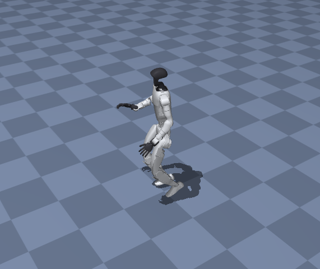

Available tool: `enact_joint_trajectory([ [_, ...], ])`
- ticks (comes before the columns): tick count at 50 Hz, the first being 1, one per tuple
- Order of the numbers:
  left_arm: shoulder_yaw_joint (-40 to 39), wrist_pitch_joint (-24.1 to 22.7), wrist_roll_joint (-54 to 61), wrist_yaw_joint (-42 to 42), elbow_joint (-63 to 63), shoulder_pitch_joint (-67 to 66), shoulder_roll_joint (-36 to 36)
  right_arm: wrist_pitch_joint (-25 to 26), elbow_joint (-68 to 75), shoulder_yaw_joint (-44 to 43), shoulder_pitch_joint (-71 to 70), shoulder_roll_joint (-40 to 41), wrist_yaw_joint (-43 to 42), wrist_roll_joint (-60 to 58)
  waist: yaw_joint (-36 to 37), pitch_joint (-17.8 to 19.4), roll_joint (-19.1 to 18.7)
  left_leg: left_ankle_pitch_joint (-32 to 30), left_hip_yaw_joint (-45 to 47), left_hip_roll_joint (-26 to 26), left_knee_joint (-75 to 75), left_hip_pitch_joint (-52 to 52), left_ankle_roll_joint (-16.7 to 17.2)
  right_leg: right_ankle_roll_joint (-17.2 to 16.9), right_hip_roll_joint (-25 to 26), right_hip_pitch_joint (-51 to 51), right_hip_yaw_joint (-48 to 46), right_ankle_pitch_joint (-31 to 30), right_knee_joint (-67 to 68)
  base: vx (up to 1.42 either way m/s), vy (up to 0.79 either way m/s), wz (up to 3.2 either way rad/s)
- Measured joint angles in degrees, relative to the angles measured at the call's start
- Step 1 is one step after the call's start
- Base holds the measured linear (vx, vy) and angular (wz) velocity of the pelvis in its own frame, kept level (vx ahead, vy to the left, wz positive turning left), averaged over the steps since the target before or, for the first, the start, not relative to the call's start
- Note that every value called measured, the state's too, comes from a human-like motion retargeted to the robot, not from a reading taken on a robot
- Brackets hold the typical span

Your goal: Run

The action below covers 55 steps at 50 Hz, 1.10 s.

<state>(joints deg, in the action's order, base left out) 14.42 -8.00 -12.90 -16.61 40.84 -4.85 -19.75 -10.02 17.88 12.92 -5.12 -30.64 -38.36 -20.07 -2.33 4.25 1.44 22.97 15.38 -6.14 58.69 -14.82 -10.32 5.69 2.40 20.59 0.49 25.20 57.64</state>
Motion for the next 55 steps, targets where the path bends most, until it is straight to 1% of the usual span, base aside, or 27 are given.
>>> enact_joint_trajectory([
  [2, -0.32, -1.02, 0.72, -1.55, -3.45, 2.43, -1.08, 0.10, 0.56, -0.52, 0.14, -0.78, -1.18, -0.22, -0.26, -0.78, -0.54, 3.06, -0.37, -3.18, 8.98, -3.87, -1.36, -0.03, 1.04, 1.62, -0.75, 3.13, 1.88, -0.06, -0.08, 0.27],
  [5, -1.05, -1.86, 1.42, -3.09, -10.37, 7.39, -3.58, 1.45, 2.38, -1.70, 0.49, -2.58, -1.69, -0.37, -0.32, -0.68, -1.67, 10.35, -2.17, -8.86, 24.17, -9.26, -3.93, 0.34, 2.85, 3.27, -2.73, 11.98, 5.99, -0.04, -0.08, 0.23],
  [7, -1.55, -1.67, 0.93, -3.88, -14.74, 11.71, -5.38, 2.80, 5.30, -2.29, 0.61, -3.62, -1.20, -0.32, -0.23, 0.11, -2.47, 14.42, -3.96, -12.17, 32.79, -12.38, -4.62, 0.64, 4.24, 4.24, -3.80, 17.53, 8.86, -0.01, -0.11, 0.17],
  [9, -1.63, -1.01, 0.24, -4.46, -18.58, 16.33, -6.54, 3.57, 9.15, -2.74, 0.55, -3.91, -0.30, 0.49, 0.21, 0.67, -3.27, 16.83, -5.52, -13.33, 37.91, -15.32, -4.63, 1.03, 5.36, 4.85, -4.30, 19.66, 10.00, 0.02, -0.08, 0.22],
  [10, -1.52, -0.43, 0.17, -4.61, -20.51, 18.84, -6.86, 3.67, 11.33, -3.09, 0.25, -3.84, 0.27, 1.22, 0.58, 0.78, -3.65, 17.22, -6.27, -12.94, 39.19, -16.98, -4.61, 1.43, 5.53, 5.09, -4.51, 19.63, 9.70, 0.05, -0.02, 0.27],
  [12, -0.81, -0.20, 0.57, -5.51, -23.39, 20.83, -6.77, 3.37, 13.55, -3.08, 1.81, -2.91, 1.25, 1.99, 1.30, -0.21, -3.81, 15.81, -5.95, -9.96, 36.71, -18.08, -4.26, 2.30, 4.74, 4.73, -4.11, 16.89, 7.02, 0.08, 0.03, 0.19],
  [13, -0.34, -0.27, 0.76, -6.00, -24.40, 20.90, -6.59, 3.20, 13.87, -2.84, 2.96, -2.30, 1.80, 2.17, 1.77, -0.91, -3.73, 14.66, -5.82, -8.07, 33.87, -17.90, -3.35, 3.10, 4.23, 4.22, -3.70, 14.94, 5.20, 0.11, 0.04, 0.05],
  [15, 0.60, -0.49, 1.35, -7.10, -25.20, 19.67, -5.86, 3.12, 13.63, -1.66, 4.95, -1.12, 3.11, 2.21, 2.63, -2.23, -3.48, 11.30, -6.03, -3.64, 25.87, -16.58, -1.29, 4.43, 3.36, 3.23, -2.42, 8.93, 1.68, 0.12, 0.05, -0.08],
  [17, 1.62, -0.61, 1.75, -8.12, -23.78, 17.53, -5.10, 2.98, 12.66, 0.64, 5.64, -0.44, 4.78, 1.70, 3.08, -3.32, -3.15, 7.85, -6.84, 1.12, 16.03, -14.49, 0.12, 3.84, 2.42, 3.63, -1.10, 0.88, 1.10, 0.10, 0.06, -0.19],
  [19, 2.80, -0.24, 1.92, -8.95, -20.66, 15.46, -4.64, 2.15, 11.01, 3.59, 5.13, -0.34, 6.64, 1.13, 3.11, -3.79, -2.39, 5.00, -7.99, 5.63, 7.64, -12.15, 0.61, 2.98, 0.58, 5.08, -0.59, -2.71, 3.95, 0.07, 0.06, -0.20],
  [20, 3.34, 0.10, 1.90, -9.15, -18.65, 14.50, -4.46, 1.68, 10.02, 5.18, 4.53, -0.41, 7.66, 0.83, 3.01, -3.80, -1.87, 3.91, -8.57, 7.70, 4.42, -10.98, 0.47, 2.88, -0.53, 5.88, -0.44, -3.10, 6.19, 0.03, 0.07, -0.20],
  [22, 4.73, 1.00, 0.89, -8.39, -14.16, 12.51, -4.38, 0.67, 7.33, 8.33, 2.72, -0.57, 9.78, 0.34, 3.01, -3.38, -0.83, 4.87, -9.31, 10.42, 2.34, -9.27, -0.46, 2.74, -2.75, 7.43, -0.61, -1.26, 12.64, -0.01, 0.07, -0.28],
  [24, 6.38, 2.09, -0.06, -6.51, -9.48, 10.42, -4.22, -0.08, 4.24, 11.33, 0.41, -0.64, 12.04, -0.37, 3.31, -2.49, 0.11, 9.55, -9.47, 12.01, 3.64, -8.34, -1.48, 2.59, -5.11, 8.83, -1.05, 2.23, 20.42, -0.05, 0.08, -0.36],
  [27, 8.38, 3.46, -1.59, -2.48, -1.74, 9.08, -3.95, -0.69, -0.96, 15.33, -4.73, -0.97, 16.04, -1.22, 3.53, -0.20, 1.72, 19.71, -8.00, 13.41, 7.00, -7.30, -2.46, 2.01, -9.58, 10.85, -1.60, 7.21, 32.04, -0.06, 0.08, -0.30],
  [30, 9.29, 4.04, -2.76, 1.30, 4.80, 9.28, -3.25, -0.76, -5.99, 17.52, -9.77, -1.40, 19.52, -1.29, 3.87, 2.56, 2.73, 23.79, -5.59, 13.50, 9.79, -6.83, -2.05, 2.22, -12.45, 12.46, -1.46, 9.46, 39.81, -0.05, 0.07, -0.17],
  [32, 9.12, 3.54, -3.30, 2.85, 6.05, 8.48, -2.77, -0.86, -8.66, 17.58, -10.86, -2.33, 20.42, -0.94, 4.05, 3.37, 2.76, 24.14, -5.23, 13.61, 9.30, -6.39, -2.84, 2.59, -12.73, 12.94, -1.32, 9.15, 41.05, -0.01, 0.03, -0.03],
  [35, 8.60, 2.29, -3.32, 4.23, 3.51, 5.47, -2.70, -1.29, -11.67, 16.20, -9.31, -3.81, 20.29, -0.11, 3.59, 2.81, 2.43, 22.12, -5.78, 13.58, 6.11, -5.33, -4.03, 2.94, -11.77, 12.33, -1.63, 8.18, 37.81, 0.06, 0.01, 0.16],
  [38, 7.30, 1.05, -1.95, 5.73, -1.25, 2.20, -2.92, -1.70, -11.50, 13.68, -5.04, -4.46, 20.04, 1.33, 2.37, 1.36, 1.96, 15.47, -7.37, 13.58, 1.39, -3.92, -3.54, 2.54, -9.31, 10.45, -1.74, 5.75, 29.67, 0.12, -0.02, 0.40],
  [40, 6.25, 0.37, -0.45, 6.94, -4.36, 0.57, -3.03, -1.70, -9.78, 11.95, -1.84, -4.24, 20.21, 2.36, 1.44, 0.21, 1.66, 7.58, -7.96, 12.89, -0.25, -3.67, -1.64, 2.25, -7.28, 9.09, -1.60, 3.30, 23.17, 0.11, -0.06, 0.51],
  [41, 5.74, 0.15, 0.42, 7.45, -5.66, 0.25, -3.14, -1.65, -8.37, 11.13, -0.39, -3.93, 20.40, 2.81, 1.01, -0.27, 1.49, 5.28, -7.86, 12.03, 0.28, -4.05, -1.05, 2.12, -6.30, 8.47, -1.54, 2.23, 19.99, 0.08, -0.07, 0.56],
  [42, 5.26, -0.02, 1.42, 7.91, -6.89, 0.07, -3.28, -1.51, -6.86, 10.33, 1.00, -3.57, 20.54, 3.26, 0.65, -0.68, 1.28, 3.50, -7.76, 11.05, 1.25, -4.49, -0.45, 2.01, -5.22, 7.81, -1.46, 1.25, 16.92, 0.06, -0.07, 0.57],
  [44, 4.39, -0.05, 3.96, 8.58, -8.94, 0.51, -3.62, -0.78, -3.39, 8.97, 3.33, -2.65, 20.64, 3.97, 0.30, -1.03, 0.63, 2.85, -7.49, 8.34, 5.74, -5.60, 0.43, 1.92, -2.80, 6.31, -1.35, -0.13, 11.79, 0.04, -0.08, 0.55],
  [45, 3.91, 0.03, 5.29, 8.85, -9.90, 0.92, -3.75, -0.29, -1.61, 8.46, 4.31, -2.23, 20.65, 4.17, 0.19, -1.06, 0.28, 3.38, -7.27, 6.73, 8.75, -6.13, 0.57, 1.94, -1.68, 5.57, -1.42, -0.58, 9.80, 0.02, -0.09, 0.53],
  [47, 2.95, 0.07, 6.94, 9.31, -11.72, 2.22, -4.18, 0.75, 1.75, 7.78, 5.96, -1.77, 21.27, 4.38, 0.12, -0.90, -0.01, 5.60, -6.83, 3.42, 16.56, -7.19, 0.80, 2.08, 0.04, 4.26, -1.63, 1.31, 8.02, -0.01, -0.09, 0.47],
  [50, 1.84, 0.29, 8.03, 9.88, -13.31, 4.62, -4.95, 2.63, 7.15, 7.81, 7.65, -1.55, 23.08, 3.32, 0.14, -0.30, 0.18, 12.28, -7.05, -0.72, 29.00, -8.42, 0.37, 2.50, 1.58, 3.59, -2.33, 9.75, 9.93, -0.04, -0.09, 0.32],
  [53, 1.23, 1.88, 7.23, 10.57, -11.27, 8.08, -5.46, 5.00, 16.23, 9.35, 6.31, -0.85, 26.24, 0.24, 0.18, 1.32, 0.03, 18.12, -8.51, -4.22, 38.43, -10.00, 0.24, 2.46, 2.46, 4.00, -4.31, 19.15, 14.02, -0.07, -0.09, 0.10],
  [55, 1.12, 3.46, 5.52, 11.12, -5.52, 11.67, -4.44, 6.38, 26.09, 11.04, 2.64, 1.05, 28.02, -1.96, -0.07, 2.78, -0.22, 20.22, -9.37, -5.71, 41.36, -11.10, 0.56, 2.45, 2.60, 3.93, -5.74, 22.00, 15.70, -0.08, -0.09, 0.03],
])
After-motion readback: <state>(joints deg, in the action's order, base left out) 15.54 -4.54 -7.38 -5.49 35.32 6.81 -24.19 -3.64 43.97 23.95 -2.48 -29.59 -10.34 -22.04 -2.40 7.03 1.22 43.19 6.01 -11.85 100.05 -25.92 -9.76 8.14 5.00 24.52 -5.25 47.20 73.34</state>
